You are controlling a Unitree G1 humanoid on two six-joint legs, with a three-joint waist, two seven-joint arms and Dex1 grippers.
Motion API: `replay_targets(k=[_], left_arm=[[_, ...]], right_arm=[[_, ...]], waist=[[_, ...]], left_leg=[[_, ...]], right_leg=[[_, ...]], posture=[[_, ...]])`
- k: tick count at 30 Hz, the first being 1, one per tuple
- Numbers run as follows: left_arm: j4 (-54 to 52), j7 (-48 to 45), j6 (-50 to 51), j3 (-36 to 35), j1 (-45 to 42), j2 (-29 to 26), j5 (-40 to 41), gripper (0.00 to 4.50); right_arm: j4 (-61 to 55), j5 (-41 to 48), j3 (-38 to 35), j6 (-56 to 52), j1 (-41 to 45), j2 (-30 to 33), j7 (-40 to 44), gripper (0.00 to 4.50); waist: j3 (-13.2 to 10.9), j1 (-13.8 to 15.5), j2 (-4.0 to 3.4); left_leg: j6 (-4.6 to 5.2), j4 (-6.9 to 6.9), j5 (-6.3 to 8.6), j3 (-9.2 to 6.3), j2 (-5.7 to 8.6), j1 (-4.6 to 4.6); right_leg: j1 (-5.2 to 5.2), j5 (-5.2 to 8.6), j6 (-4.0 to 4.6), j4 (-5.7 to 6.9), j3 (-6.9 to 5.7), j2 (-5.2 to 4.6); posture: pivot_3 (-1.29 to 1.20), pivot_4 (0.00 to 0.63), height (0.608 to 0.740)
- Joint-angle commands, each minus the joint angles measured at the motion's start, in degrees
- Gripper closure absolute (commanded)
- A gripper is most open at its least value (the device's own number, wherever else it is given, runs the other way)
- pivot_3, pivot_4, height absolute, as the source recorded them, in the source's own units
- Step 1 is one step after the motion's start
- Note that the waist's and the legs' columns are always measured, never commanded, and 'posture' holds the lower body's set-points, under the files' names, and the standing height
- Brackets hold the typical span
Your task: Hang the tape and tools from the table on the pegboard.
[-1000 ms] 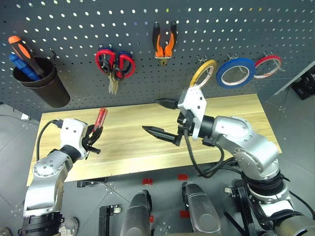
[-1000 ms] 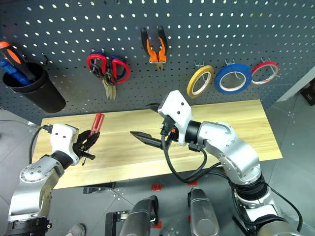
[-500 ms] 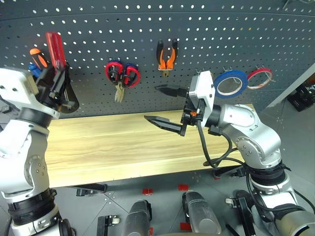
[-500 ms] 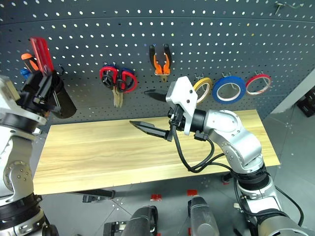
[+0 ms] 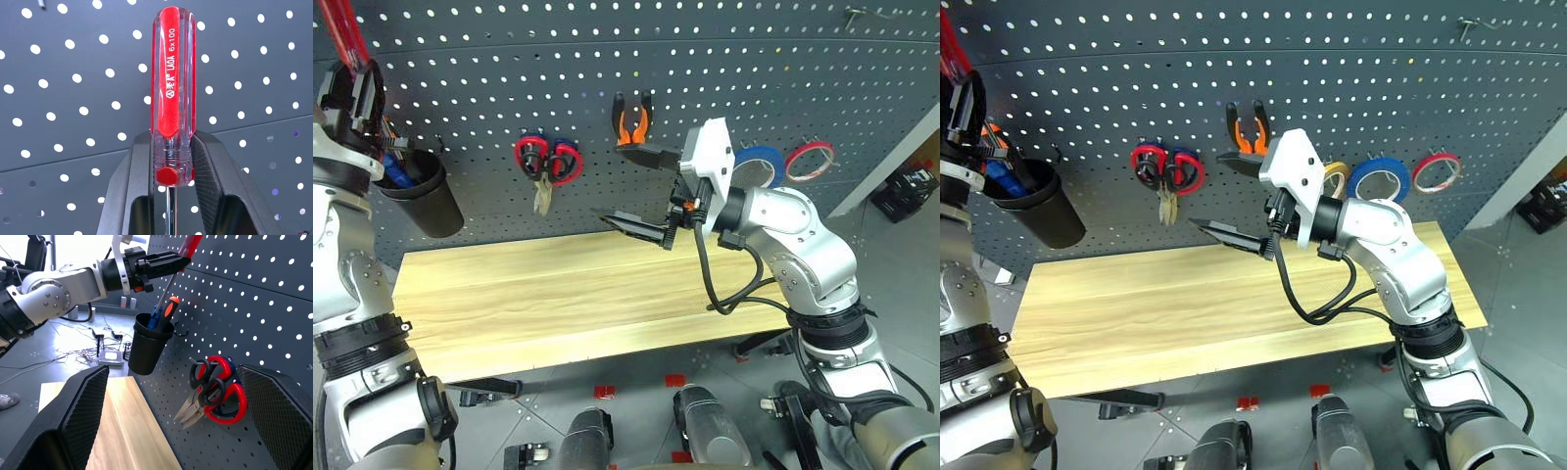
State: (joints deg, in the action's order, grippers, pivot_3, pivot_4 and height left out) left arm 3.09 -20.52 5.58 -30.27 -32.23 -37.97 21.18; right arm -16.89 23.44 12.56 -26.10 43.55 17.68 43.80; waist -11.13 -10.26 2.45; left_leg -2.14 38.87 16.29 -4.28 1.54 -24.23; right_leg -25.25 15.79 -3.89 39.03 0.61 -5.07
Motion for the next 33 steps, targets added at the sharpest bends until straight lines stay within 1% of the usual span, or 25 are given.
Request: replay_targets(k=[1,8,15,19,21,24,25,26,29,30,33], left_arm=[[-2.7,1.3,-2.3,-1.7,2.1,0.0,-0.4,3.75],[-3.9,3.5,-4.7,-1.8,7.3,1.4,-1.6,3.75],[-2.1,4.6,-7.1,-1.4,8.5,1.5,-2.7,3.75],[-1.3,5.1,-6.6,-1.8,8.7,2.0,-1.9,3.75],[-1.7,5.6,-6.8,-2.3,8.7,2.4,-1.3,3.04],[-2.4,6.5,-6.7,-3.2,9.2,2.6,-0.8,2.30],[-2.6,6.8,-6.7,-3.3,9.3,2.8,-0.9,1.87],[-2.7,7.0,-6.7,-3.2,9.3,2.8,-1.0,1.68],[-3.5,7.3,-6.6,-2.7,9.5,2.9,-1.2,0.74],[-4.7,7.1,-6.2,-1.9,9.4,2.8,-1.3,0.53],[-9.9,5.1,-4.9,2.9,9.6,2.3,-2.5,0.53]], right_arm=[[-0.8,-0.3,-0.3,1.8,1.1,-0.5,0.5,0.00],[-0.8,1.8,-1.0,0.2,1.6,-1.9,0.6,0.00],[-1.1,1.9,-1.0,0.0,1.6,-2.0,1.0,0.00],[-1.1,1.7,-1.0,-0.1,1.5,-2.1,1.3,0.00],[-1.1,1.5,-0.9,0.1,1.5,-2.0,1.4,0.00],[-1.0,1.3,-0.8,0.2,1.4,-2.0,1.5,0.00],[-1.0,1.3,-0.8,0.3,1.4,-2.0,1.6,0.00],[-1.0,1.2,-0.7,0.4,1.4,-2.0,1.6,0.00],[-0.9,1.1,-0.6,0.6,1.2,-1.9,1.7,0.00],[-0.9,1.0,-0.7,0.7,1.1,-1.9,1.7,0.00],[-0.9,0.9,-1.3,1.0,0.6,-1.6,1.4,0.00]], waist=[[0.2,-0.6,0.01],[1.5,-1.4,0.01],[2.3,-1.3,-0.01],[2.8,-1.4,-0.03],[3.0,-1.4,-0.02],[3.1,-1.4,0.00],[3.1,-1.4,0.00],[3.1,-1.4,0.00],[3.2,-1.4,0.00],[3.2,-1.4,-0.01],[3.3,-1.3,0.01]], left_leg=[[0.00,0.00,0.00,-0.01,0.00,0.00],[0.00,-0.01,0.00,-0.06,0.01,0.01],[0.01,-0.01,0.00,-0.15,0.18,0.02],[0.01,-0.01,0.01,-0.17,0.18,0.02],[0.01,-0.01,0.01,-0.18,0.19,0.02],[0.02,0.01,0.01,-0.21,0.22,0.02],[0.01,0.00,0.01,-0.21,0.22,0.02],[0.01,0.00,0.01,-0.21,0.22,0.02],[0.02,0.00,0.01,-0.25,0.25,0.02],[0.02,0.00,0.01,-0.25,0.27,0.02],[0.02,0.00,0.01,-0.29,0.28,0.02]], right_leg=[[0.00,0.00,0.00,0.01,0.00,0.00],[-0.01,0.00,0.00,0.02,0.01,0.00],[0.04,0.00,0.00,0.02,0.06,-0.10],[0.04,0.00,0.00,0.02,0.07,-0.10],[0.05,0.00,0.00,0.03,0.08,-0.10],[0.06,0.00,0.00,0.03,0.12,-0.10],[0.06,0.00,0.00,0.03,0.12,-0.10],[0.06,0.00,0.00,0.03,0.13,-0.10],[0.08,0.00,0.00,0.04,0.13,-0.11],[0.08,0.00,0.00,0.04,0.14,-0.12],[0.09,0.00,0.00,0.05,0.13,-0.13]], posture=[[-0.16,0.111,0.740],[-0.15,0.108,0.740],[-0.15,0.109,0.740],[-0.15,0.108,0.740],[-0.15,0.108,0.740],[-0.15,0.108,0.740],[-0.14,0.108,0.740],[-0.14,0.108,0.740],[-0.14,0.106,0.740],[-0.14,0.105,0.740],[-0.14,0.101,0.740]])
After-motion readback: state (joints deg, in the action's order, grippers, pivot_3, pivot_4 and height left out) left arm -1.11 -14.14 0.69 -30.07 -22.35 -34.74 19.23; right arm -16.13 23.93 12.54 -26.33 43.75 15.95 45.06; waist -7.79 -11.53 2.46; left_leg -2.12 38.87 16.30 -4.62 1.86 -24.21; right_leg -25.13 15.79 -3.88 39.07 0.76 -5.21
